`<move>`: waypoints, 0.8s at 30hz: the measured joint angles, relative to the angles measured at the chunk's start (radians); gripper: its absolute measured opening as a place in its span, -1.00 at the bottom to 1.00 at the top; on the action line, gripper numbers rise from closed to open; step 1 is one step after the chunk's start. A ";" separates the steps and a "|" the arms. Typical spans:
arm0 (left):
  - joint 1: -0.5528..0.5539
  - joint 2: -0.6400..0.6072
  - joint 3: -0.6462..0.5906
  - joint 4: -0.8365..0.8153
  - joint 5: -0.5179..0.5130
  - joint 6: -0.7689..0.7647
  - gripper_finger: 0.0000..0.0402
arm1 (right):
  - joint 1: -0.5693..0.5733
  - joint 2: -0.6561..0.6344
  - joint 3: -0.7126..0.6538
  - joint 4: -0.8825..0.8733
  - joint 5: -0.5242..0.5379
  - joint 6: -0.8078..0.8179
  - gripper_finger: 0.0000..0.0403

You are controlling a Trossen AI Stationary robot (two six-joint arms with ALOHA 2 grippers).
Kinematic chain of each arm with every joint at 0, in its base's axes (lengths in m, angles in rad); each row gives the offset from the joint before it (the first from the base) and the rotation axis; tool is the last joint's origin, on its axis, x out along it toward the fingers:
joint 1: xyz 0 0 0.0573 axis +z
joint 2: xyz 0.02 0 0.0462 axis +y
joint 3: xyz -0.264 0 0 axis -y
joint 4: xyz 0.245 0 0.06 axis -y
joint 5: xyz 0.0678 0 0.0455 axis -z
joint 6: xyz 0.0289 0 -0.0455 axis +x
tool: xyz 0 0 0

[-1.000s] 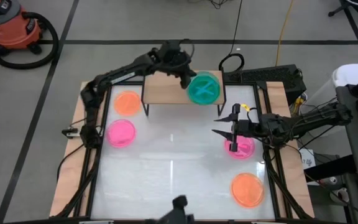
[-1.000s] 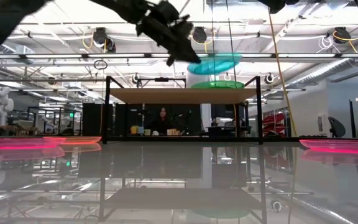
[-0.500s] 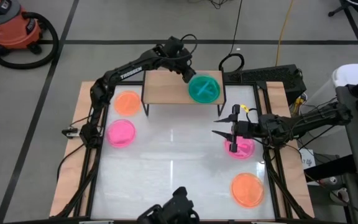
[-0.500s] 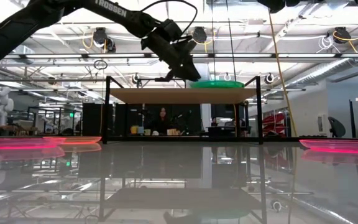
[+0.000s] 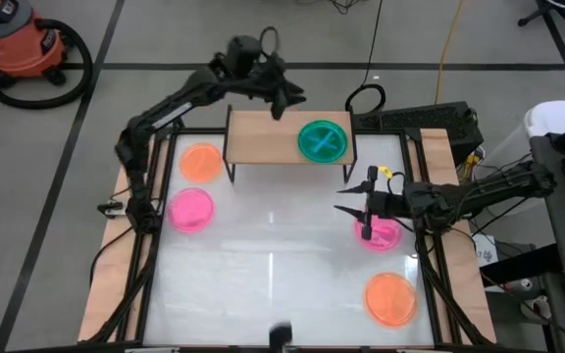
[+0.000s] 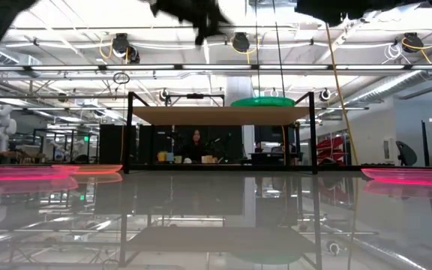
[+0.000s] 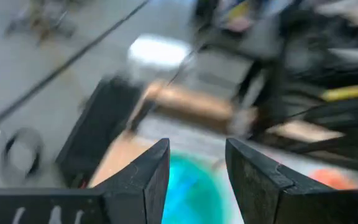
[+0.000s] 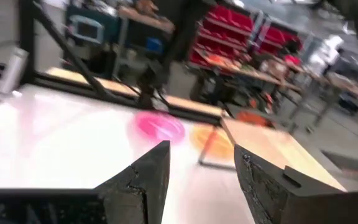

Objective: Place and stack plates onto a shelf
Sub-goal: Put the right pink plate on the shelf

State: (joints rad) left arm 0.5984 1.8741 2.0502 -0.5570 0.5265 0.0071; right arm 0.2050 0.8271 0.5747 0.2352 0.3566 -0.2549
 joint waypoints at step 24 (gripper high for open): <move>-0.408 -0.403 -0.329 0.002 -0.439 0.249 -0.20 | 0.000 0.000 0.000 -0.162 0.092 0.131 -0.21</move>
State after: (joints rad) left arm 0.1906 1.4714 1.7216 -0.5547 0.0872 0.2565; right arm 0.2050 0.8272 0.5747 0.0733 0.4488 -0.1237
